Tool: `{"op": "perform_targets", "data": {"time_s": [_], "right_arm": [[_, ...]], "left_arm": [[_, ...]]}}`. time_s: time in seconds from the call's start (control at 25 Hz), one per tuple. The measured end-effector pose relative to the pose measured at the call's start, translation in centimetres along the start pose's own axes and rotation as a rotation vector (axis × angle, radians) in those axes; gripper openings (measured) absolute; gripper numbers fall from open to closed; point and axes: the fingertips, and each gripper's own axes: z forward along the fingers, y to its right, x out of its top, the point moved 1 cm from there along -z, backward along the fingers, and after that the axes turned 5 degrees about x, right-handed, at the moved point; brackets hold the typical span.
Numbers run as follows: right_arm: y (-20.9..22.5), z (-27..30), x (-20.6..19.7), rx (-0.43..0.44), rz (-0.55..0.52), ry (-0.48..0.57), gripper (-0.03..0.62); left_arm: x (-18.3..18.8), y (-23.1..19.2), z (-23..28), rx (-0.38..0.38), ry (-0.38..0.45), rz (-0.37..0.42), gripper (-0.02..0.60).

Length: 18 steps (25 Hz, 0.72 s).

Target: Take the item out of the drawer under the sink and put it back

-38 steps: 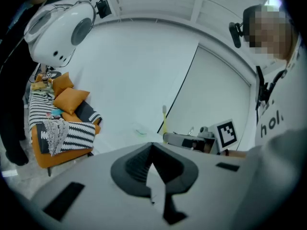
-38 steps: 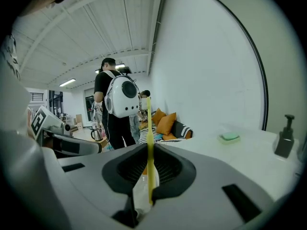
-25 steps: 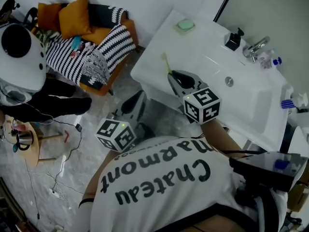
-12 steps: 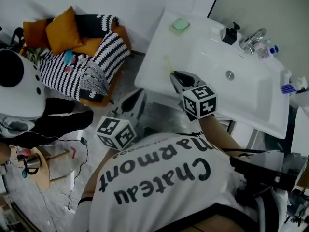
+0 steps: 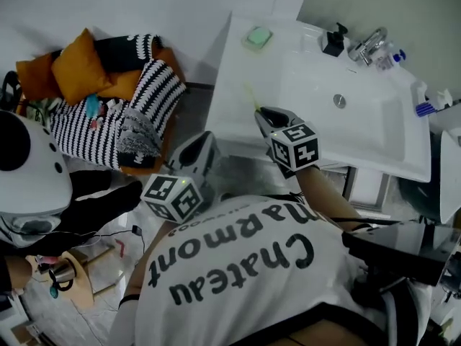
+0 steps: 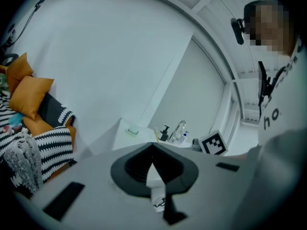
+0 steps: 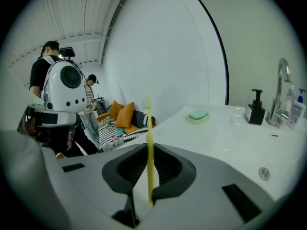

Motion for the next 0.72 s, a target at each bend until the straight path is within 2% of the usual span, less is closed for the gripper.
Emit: {"op": "perform_targets", "data": {"time_s": [0.72], "right_arm": [[2.2, 2.8, -2.4, -0.149, 0.027, -0.115, 0.051]], "left_arm": [[0.9, -2.9, 0.6, -0.071, -0.024, 0.011, 0.008]]}}
